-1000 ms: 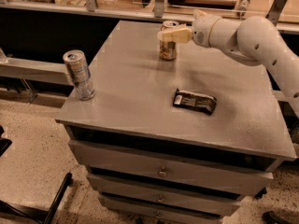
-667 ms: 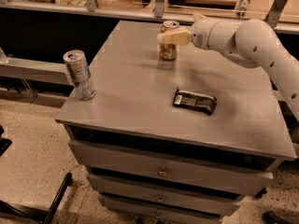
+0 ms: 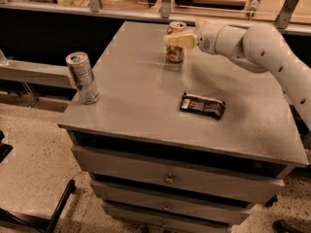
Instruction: Knock orange can over
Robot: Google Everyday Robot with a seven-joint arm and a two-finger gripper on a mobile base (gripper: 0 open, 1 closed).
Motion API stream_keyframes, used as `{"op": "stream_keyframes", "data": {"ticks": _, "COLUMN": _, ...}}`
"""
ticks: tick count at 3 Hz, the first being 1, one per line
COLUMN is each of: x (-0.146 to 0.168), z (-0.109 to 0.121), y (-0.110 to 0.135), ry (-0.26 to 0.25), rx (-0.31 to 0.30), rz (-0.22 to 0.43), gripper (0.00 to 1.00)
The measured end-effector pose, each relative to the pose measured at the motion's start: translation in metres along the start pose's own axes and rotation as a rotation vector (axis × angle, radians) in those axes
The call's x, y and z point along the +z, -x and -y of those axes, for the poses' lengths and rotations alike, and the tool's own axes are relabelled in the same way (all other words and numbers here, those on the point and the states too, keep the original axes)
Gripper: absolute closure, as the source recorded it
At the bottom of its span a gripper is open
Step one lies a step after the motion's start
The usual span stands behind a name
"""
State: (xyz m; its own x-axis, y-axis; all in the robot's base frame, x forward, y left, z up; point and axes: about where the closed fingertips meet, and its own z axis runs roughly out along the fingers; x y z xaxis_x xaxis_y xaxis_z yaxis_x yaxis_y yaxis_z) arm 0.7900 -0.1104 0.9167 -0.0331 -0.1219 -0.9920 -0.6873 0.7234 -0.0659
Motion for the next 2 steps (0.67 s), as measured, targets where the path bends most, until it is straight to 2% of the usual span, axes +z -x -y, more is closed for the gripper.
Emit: {"op": "stream_keyframes", "data": {"ticks": 2, "x": 0.0038, "z": -0.0006, "y": -0.0161, "ry": 0.005, "rx": 0.028, "rz": -0.049, "gripper": 0.64}}
